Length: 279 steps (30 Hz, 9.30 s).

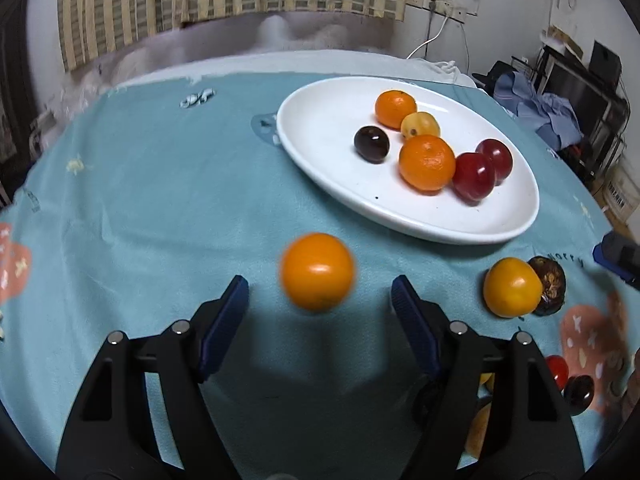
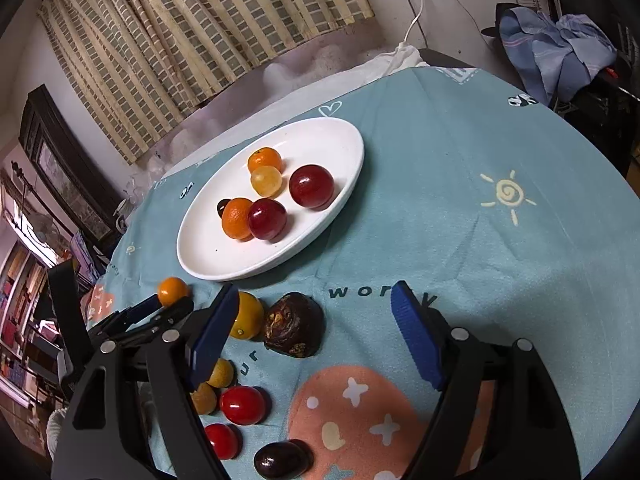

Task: Organize fruits
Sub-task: 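Grasp an orange with the left tool while the right grasps a brown date, then place both fruits on the white plate and open both tools, then withdraw both open tools from the plate toward the remaining fruits, then grasp a dark plum with the left tool while the right grasps a yellow plum, then lower both fruits onto the white plate and open both tools, then move both open tools back toward the fruits on the cloth, then grasp the pale pear-like fruit with the left tool while the right grasps a yellow plum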

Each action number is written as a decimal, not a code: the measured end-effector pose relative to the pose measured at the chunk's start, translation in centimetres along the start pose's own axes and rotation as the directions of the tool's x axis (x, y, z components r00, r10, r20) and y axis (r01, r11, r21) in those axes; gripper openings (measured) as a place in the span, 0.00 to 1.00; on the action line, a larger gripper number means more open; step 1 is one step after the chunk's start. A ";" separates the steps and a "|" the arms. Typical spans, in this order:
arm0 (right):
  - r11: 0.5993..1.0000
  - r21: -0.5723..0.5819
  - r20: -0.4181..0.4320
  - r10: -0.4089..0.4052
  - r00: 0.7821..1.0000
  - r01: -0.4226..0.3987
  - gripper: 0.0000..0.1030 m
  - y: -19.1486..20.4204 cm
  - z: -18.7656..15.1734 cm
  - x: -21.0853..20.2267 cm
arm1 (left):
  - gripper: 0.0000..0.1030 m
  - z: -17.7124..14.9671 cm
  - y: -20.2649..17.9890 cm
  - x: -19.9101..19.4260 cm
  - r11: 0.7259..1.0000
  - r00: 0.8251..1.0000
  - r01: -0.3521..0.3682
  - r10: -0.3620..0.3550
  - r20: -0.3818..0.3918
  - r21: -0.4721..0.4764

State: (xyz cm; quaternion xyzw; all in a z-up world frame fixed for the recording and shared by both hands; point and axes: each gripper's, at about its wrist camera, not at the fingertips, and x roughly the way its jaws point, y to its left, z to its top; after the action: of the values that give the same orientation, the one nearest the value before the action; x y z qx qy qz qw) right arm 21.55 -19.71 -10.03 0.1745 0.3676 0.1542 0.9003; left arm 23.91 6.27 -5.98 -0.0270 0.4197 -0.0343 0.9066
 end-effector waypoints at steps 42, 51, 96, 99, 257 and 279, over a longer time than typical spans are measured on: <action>0.924 -0.382 -0.135 -0.070 0.988 0.013 0.31 4.6 -2.6 5.3 | 0.47 0.3 2.0 0.3 0.996 0.999 0.032 -0.032 0.002 -0.087; 0.971 -0.238 -0.090 -0.027 0.996 0.005 0.30 2.4 -1.2 3.8 | 0.37 0.2 2.3 -0.2 0.991 0.996 0.079 -0.075 0.037 -0.107; 0.997 -0.011 0.092 0.073 0.993 -0.073 0.79 0.3 -0.3 -2.3 | 0.89 -3.0 -2.1 -5.4 0.999 0.993 0.008 -0.014 0.119 0.051; 0.998 0.010 0.092 0.060 0.994 -0.061 0.82 -0.1 -0.1 -2.1 | 0.89 -3.4 -2.5 -5.4 0.997 0.994 0.012 -0.020 0.111 0.075; 0.994 0.013 0.098 0.105 0.990 -0.107 0.96 -1.5 -0.2 -4.8 | 0.98 -5.1 0.7 -6.5 0.989 0.984 -0.146 0.144 0.102 0.013; 0.996 -0.064 0.058 0.069 0.996 -0.066 0.96 -0.2 -0.9 -3.4 | 0.59 -2.6 -0.5 -1.7 0.996 0.999 -0.009 0.012 -0.035 0.087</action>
State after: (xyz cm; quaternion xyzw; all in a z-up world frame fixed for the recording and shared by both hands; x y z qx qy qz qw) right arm 18.66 -21.04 -8.65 0.1633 0.3295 0.1906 0.9102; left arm 20.83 5.88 -6.32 0.0154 0.4340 -0.0484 0.8995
